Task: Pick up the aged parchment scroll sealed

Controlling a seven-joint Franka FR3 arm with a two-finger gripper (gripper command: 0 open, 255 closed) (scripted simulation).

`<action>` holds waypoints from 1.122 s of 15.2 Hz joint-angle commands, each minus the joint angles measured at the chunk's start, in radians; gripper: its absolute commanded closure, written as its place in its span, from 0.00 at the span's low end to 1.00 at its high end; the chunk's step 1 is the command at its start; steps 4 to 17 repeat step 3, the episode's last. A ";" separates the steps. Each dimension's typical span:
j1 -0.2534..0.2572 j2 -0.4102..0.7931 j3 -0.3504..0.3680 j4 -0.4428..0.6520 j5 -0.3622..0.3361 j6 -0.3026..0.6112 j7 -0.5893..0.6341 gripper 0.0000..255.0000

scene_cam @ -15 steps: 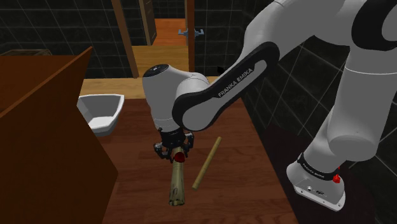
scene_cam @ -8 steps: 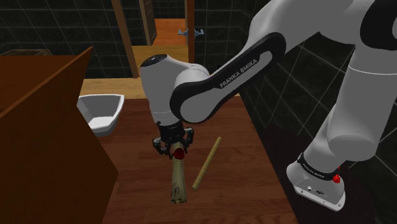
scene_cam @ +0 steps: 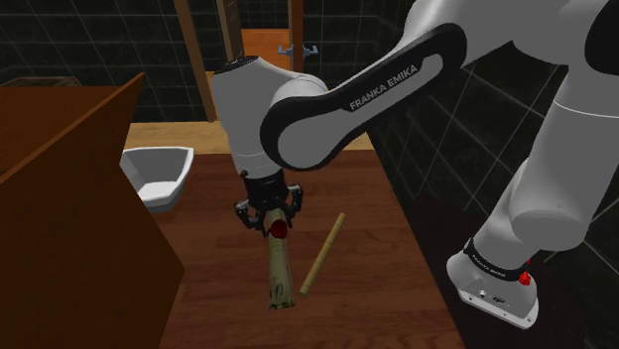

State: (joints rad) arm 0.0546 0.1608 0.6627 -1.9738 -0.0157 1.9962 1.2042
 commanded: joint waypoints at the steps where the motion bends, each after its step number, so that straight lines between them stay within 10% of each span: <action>1: -0.001 -0.010 0.002 0.018 0.007 -0.026 -0.002 1.00; 17: -0.001 -0.011 0.002 0.019 0.008 -0.028 -0.002 1.00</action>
